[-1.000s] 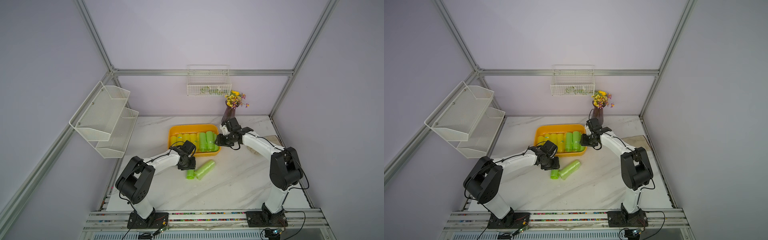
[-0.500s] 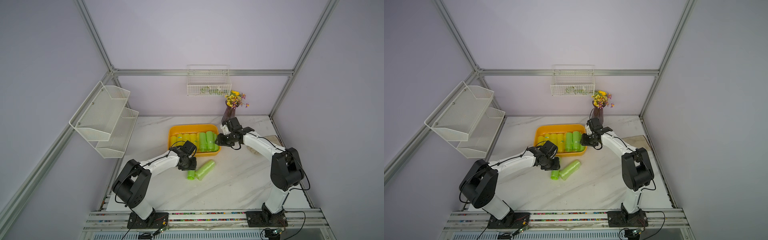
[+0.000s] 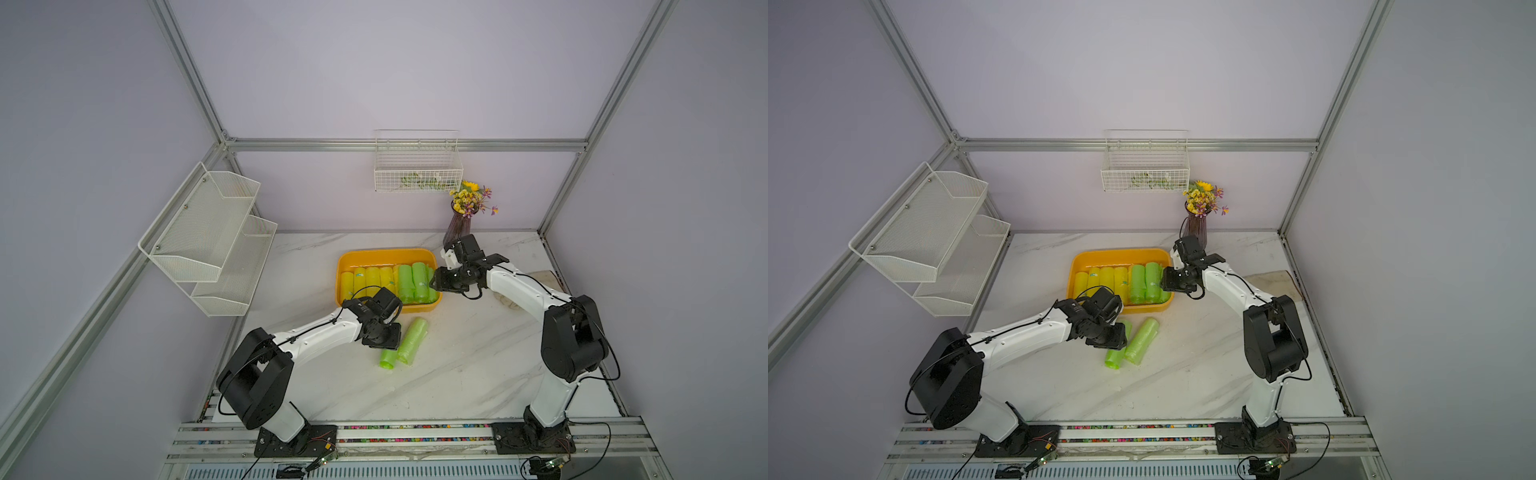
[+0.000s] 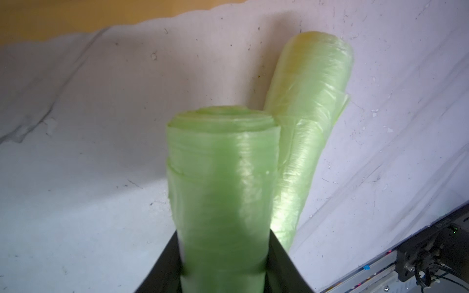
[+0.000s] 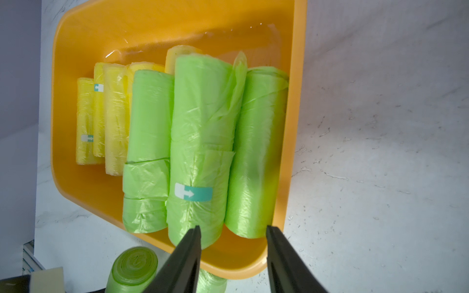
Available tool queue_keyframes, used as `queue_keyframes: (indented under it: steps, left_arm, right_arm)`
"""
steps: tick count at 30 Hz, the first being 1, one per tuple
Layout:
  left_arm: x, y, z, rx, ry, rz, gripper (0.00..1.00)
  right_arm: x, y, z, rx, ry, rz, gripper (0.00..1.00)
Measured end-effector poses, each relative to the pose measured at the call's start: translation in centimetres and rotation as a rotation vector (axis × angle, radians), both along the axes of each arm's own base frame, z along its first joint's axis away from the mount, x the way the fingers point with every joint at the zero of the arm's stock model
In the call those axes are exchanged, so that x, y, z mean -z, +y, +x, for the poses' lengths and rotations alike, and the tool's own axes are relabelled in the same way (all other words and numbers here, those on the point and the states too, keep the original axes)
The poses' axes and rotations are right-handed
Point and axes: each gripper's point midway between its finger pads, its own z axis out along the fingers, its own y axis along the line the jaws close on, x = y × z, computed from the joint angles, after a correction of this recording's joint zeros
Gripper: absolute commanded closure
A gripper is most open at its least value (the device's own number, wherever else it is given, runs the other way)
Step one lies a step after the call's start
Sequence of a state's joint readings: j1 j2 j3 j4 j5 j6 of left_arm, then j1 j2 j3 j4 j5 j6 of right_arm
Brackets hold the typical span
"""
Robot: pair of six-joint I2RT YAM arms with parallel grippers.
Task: Put the roll of trash bags into the storage box
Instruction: Pick up the roll of trash bags from the center of the board, then place the roll of trash bags in the storage box.
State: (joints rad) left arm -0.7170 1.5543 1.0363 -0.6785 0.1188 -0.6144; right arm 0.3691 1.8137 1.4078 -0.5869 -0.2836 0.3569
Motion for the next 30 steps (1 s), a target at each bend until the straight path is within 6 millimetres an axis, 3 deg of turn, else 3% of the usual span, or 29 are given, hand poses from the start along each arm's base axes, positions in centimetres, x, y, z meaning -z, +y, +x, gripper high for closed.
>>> queue_keyframes:
  steps: [10,15,23,30]
  left_arm:
    - [-5.2,-1.3,3.3,-0.025,-0.154,-0.060,0.60]
    - [-6.8,-0.2,6.0,-0.083,-0.201,-0.081,0.60]
    - [-6.4,3.1,11.9,-0.206,-0.217,-0.104,0.60]
    - [-6.3,2.9,16.1,-0.214,-0.216,-0.163,0.59]
  right_arm:
    - [-0.5,-0.5,-0.6,0.007,-0.010,0.001,0.53]
    - [-1.0,-0.6,-0.6,0.010,-0.020,0.005,0.53]
    - [-1.6,-1.0,-0.5,0.023,-0.038,0.000,0.53]
    - [-1.7,-1.1,-0.5,0.028,-0.042,-0.004,0.53]
